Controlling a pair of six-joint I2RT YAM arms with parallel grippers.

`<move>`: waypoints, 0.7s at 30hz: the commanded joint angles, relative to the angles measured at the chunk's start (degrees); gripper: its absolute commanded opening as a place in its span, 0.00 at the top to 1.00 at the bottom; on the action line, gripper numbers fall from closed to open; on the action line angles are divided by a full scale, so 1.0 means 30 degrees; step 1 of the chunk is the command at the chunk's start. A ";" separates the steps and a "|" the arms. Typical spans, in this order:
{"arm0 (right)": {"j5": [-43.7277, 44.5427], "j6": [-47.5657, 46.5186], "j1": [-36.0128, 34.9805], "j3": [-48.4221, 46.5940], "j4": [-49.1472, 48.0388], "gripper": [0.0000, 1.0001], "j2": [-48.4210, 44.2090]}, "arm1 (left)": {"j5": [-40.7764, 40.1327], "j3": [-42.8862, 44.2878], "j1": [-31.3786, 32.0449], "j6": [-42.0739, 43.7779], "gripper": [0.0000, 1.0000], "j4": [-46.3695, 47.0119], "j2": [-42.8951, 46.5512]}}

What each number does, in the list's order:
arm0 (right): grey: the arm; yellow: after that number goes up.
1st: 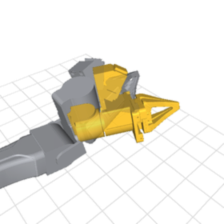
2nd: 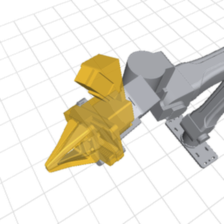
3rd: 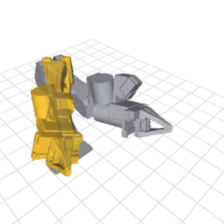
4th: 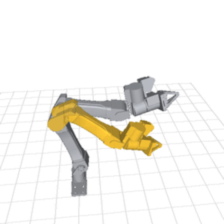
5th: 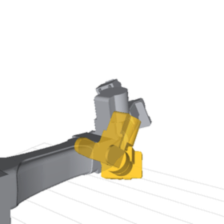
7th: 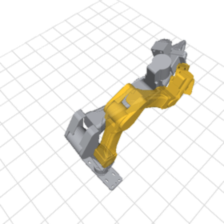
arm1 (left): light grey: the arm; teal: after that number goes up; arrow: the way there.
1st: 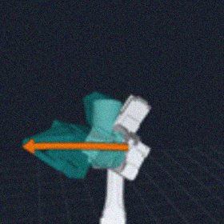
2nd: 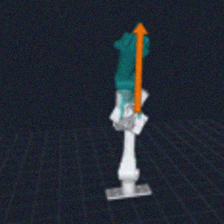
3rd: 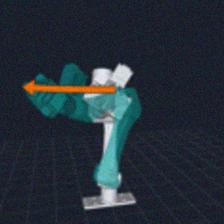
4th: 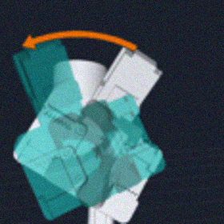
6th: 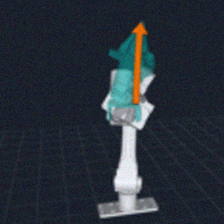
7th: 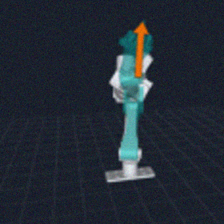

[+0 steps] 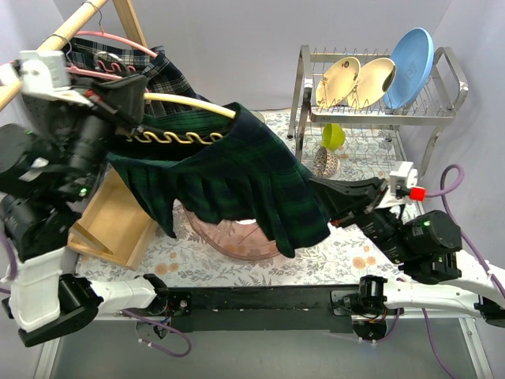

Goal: Remove the skirt from the hanger

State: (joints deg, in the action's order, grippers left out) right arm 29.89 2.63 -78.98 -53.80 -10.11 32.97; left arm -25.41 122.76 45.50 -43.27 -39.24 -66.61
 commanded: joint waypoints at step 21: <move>-0.3897 -0.0790 0.0018 -0.5736 0.5270 0.02 0.3713 | 0.0852 -0.2570 -0.0048 0.0037 1.00 0.1890 0.1871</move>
State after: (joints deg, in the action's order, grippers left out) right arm 20.78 1.06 -78.91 -66.35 3.31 41.52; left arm -23.88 114.65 45.50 -43.27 -38.15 -63.13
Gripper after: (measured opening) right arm 0.979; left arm 0.053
